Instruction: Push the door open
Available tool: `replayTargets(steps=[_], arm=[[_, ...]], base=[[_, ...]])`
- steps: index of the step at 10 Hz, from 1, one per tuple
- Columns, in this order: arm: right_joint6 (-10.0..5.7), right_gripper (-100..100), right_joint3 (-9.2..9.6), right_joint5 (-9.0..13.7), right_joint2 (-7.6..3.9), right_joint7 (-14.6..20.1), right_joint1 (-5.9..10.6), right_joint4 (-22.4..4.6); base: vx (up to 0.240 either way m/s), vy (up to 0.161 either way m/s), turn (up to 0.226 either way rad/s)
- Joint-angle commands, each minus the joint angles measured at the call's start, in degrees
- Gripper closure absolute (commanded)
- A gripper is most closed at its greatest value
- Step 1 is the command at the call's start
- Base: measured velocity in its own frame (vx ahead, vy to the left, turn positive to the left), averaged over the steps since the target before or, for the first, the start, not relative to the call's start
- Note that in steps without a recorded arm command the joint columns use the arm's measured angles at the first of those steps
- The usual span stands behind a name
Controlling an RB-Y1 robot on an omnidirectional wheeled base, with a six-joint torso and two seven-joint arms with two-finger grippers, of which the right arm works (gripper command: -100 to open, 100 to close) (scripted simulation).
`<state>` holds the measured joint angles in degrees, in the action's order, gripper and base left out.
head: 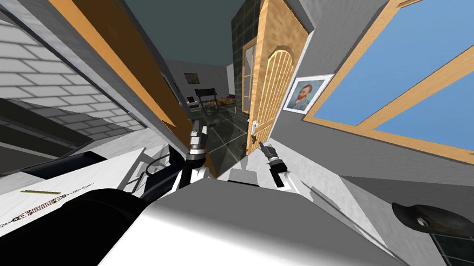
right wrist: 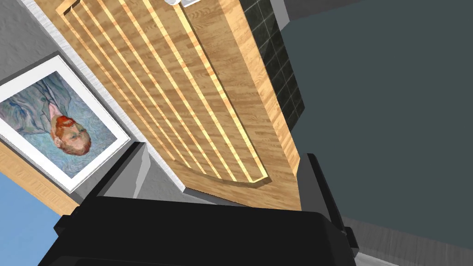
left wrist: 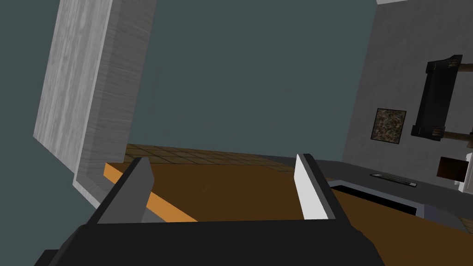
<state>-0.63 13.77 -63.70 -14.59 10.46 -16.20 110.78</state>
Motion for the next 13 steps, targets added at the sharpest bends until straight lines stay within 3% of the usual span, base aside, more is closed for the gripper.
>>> replayTargets(steps=[1, 8, 9, 10, 13], arm=[[0.89, -100, 0.61, -2.9, -0.83, 0.2, 0.64, -1.1], [4.54, -100, 3.22, -14.0, -3.54, 0.8, 2.78, -5.0], [4.54, -100, 3.22, -14.7, -3.54, 0.8, 2.78, -5.0], [5.45, -100, 3.87, -17.1, -4.22, 1.0, 3.31, -5.9], [6.36, -100, 4.52, -20.3, -4.89, 1.1, 3.85, -6.9]], base=[[0.052, -0.044, 0.04], [0.051, -0.041, 0.035], [0.045, -0.035, 0.024], [0.049, -0.044, 0.043], [0.042, -0.037, 0.028]])
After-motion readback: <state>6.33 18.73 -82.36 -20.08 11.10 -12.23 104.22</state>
